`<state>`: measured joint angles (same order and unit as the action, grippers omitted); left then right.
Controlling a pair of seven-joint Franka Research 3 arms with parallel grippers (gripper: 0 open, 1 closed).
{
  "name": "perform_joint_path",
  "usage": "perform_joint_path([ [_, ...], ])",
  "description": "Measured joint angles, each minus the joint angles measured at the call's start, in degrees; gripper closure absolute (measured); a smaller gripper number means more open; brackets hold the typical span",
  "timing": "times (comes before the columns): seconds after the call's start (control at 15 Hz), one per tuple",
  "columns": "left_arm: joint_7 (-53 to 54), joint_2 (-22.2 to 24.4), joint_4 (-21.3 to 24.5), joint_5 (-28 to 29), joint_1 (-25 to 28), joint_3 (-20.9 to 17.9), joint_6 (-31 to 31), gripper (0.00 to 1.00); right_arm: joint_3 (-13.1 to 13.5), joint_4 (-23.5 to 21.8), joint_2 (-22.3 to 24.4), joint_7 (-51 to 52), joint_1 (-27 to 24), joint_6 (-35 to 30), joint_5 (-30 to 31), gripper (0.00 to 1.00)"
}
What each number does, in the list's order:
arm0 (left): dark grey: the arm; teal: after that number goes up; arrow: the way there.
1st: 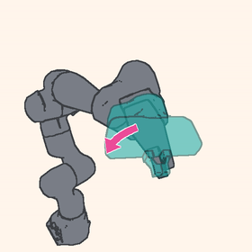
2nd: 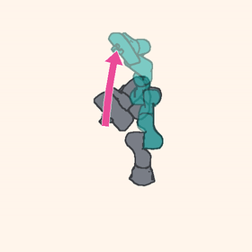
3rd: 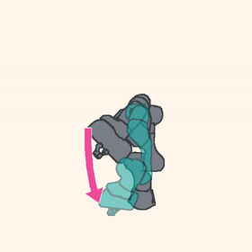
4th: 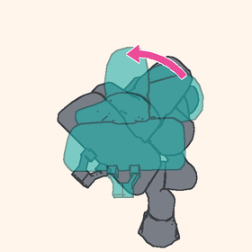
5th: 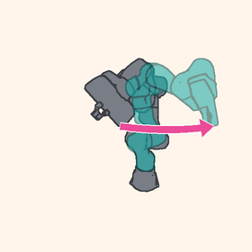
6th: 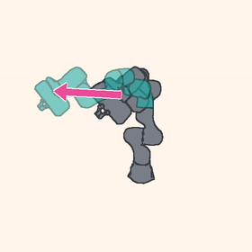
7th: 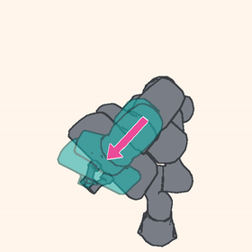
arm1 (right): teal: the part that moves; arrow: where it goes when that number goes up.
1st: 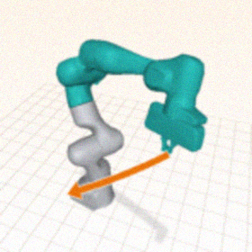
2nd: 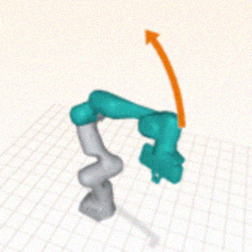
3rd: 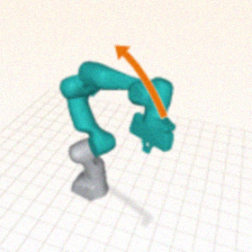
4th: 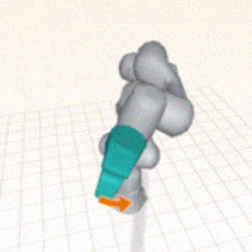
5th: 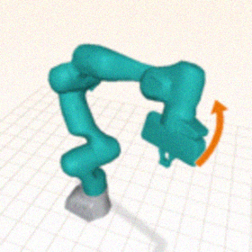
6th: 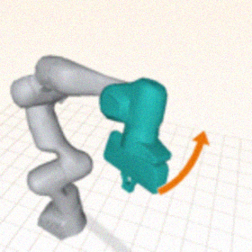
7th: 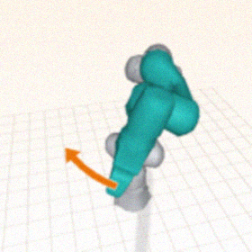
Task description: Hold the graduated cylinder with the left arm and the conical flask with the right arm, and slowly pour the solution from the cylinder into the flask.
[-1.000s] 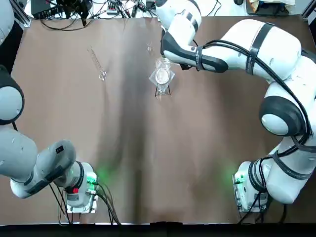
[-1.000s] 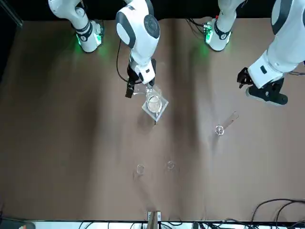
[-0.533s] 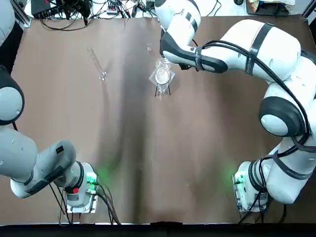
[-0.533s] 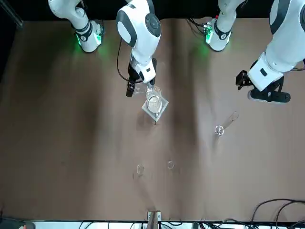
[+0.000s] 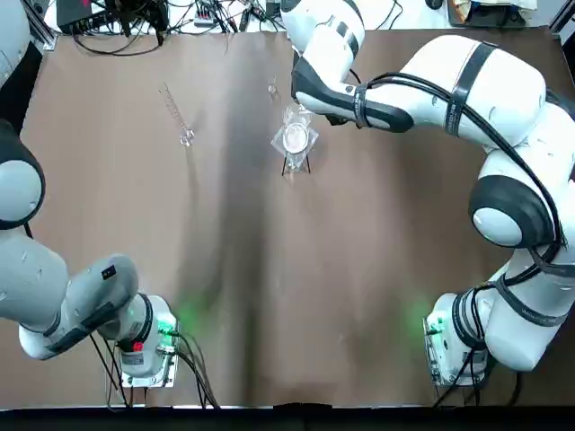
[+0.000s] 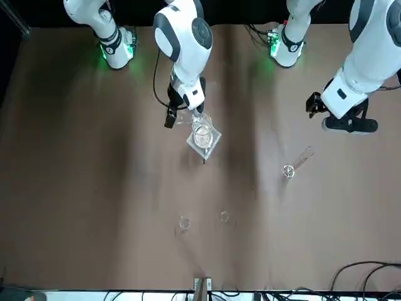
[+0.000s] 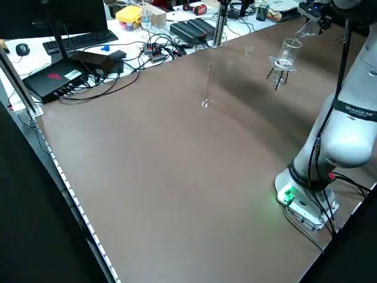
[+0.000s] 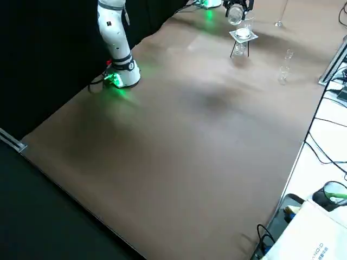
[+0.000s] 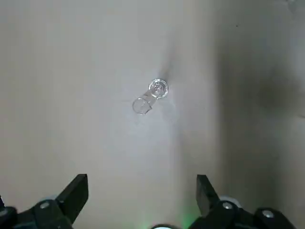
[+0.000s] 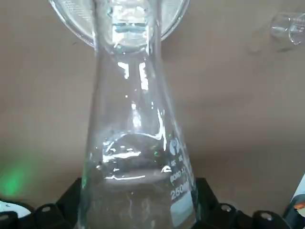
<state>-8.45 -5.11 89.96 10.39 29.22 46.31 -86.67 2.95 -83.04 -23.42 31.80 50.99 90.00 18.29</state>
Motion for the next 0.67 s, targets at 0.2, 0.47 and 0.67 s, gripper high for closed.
perform_joint_path([
  [0.2, -1.5, 0.4, -0.1, -0.2, -6.8, -6.2, 0.0, 0.00, 0.0, 0.0, 0.0, 0.0, 0.0, -0.2, 0.3, 0.04],
  [0.47, -1.7, 3.9, -0.5, -5.8, -21.7, -24.6, 0.1, 0.00, 0.0, 0.0, -0.3, -0.1, 0.0, -0.3, 0.4, 0.04],
  [0.67, -1.2, 6.1, -0.4, -7.2, -29.3, -33.5, 0.4, 0.00, 0.0, 0.1, -0.9, -0.1, 0.1, -0.3, 0.5, 0.04],
])
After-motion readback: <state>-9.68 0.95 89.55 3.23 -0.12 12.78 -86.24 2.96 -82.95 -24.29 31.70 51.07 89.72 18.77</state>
